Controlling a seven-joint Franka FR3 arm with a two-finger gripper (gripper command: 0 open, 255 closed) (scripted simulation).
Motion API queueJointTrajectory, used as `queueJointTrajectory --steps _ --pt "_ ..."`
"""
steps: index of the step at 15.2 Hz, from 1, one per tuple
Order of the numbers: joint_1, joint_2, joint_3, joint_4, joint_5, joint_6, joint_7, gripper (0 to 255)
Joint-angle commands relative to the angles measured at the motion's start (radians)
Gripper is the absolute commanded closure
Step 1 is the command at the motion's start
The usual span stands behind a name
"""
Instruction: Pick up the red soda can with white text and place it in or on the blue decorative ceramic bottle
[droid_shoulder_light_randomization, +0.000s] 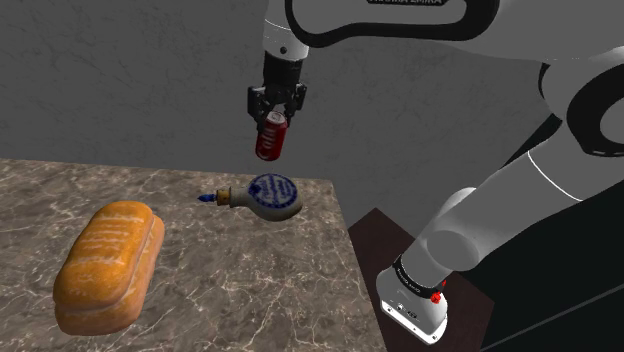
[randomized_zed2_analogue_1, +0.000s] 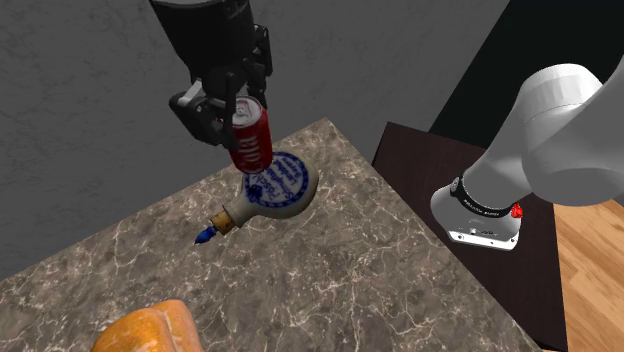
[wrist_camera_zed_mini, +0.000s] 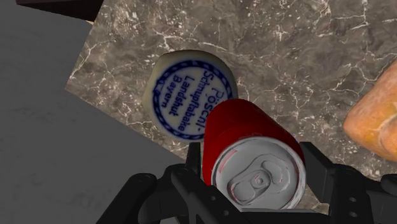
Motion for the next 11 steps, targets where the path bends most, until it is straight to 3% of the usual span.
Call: queueJointTrajectory --steps 1,4,11 --pt "-0.020 0.017 -0.027 0.026 -0.012 -0.011 -0.043 255" --pt "-0.049 0.054 -0.065 0.080 -0.031 -0.031 -0.103 255" --pt "-0.048 0.057 -0.062 -0.011 -0.030 0.063 -0.102 255"
